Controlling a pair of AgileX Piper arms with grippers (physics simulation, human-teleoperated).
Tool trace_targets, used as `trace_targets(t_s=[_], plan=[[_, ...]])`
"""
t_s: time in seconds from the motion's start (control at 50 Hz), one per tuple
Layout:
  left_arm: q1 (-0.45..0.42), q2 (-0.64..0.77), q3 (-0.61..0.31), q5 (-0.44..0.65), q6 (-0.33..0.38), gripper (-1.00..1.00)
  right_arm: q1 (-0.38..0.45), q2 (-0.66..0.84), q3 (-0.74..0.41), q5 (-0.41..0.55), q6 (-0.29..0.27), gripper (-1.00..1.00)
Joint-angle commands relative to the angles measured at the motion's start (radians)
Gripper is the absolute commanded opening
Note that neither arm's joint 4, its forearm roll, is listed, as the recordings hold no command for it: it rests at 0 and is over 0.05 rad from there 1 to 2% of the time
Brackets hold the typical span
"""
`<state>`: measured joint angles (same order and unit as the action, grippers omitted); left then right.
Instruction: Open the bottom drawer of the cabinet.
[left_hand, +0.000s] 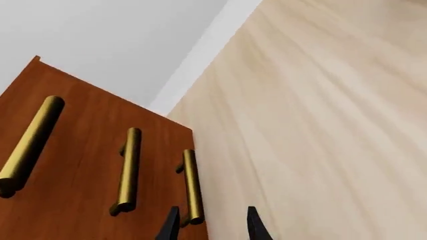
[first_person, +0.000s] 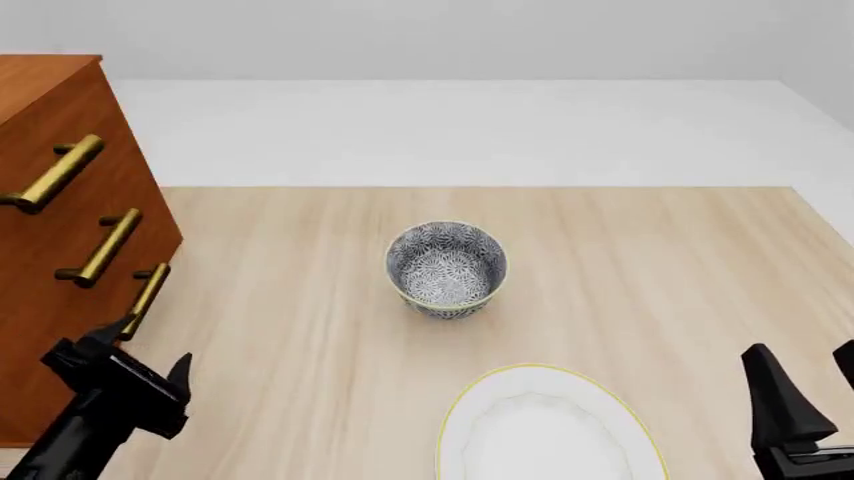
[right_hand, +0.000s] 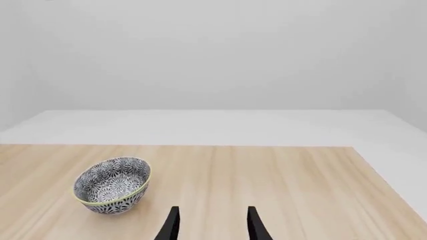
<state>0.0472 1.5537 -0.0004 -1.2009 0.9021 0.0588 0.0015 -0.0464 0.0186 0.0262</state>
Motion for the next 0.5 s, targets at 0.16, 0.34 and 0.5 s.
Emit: trace_targets(t_s=[0.16, 0.34, 0.5], plan=[[0.062, 0.092, -0.03, -0.019, 0.121, 1.0, -0.006, -0.001, 0.004, -0.004, 0.006, 1.0], [0.09, 0.189, -0.103, -0.019, 0.155, 1.0, -0.013, -0.001, 0.005, -0.007, 0.014, 1.0], [0.114, 0.288, -0.188, -0.019, 0.188, 1.0, -0.018, -0.001, 0.007, -0.009, 0.015, 1.0]])
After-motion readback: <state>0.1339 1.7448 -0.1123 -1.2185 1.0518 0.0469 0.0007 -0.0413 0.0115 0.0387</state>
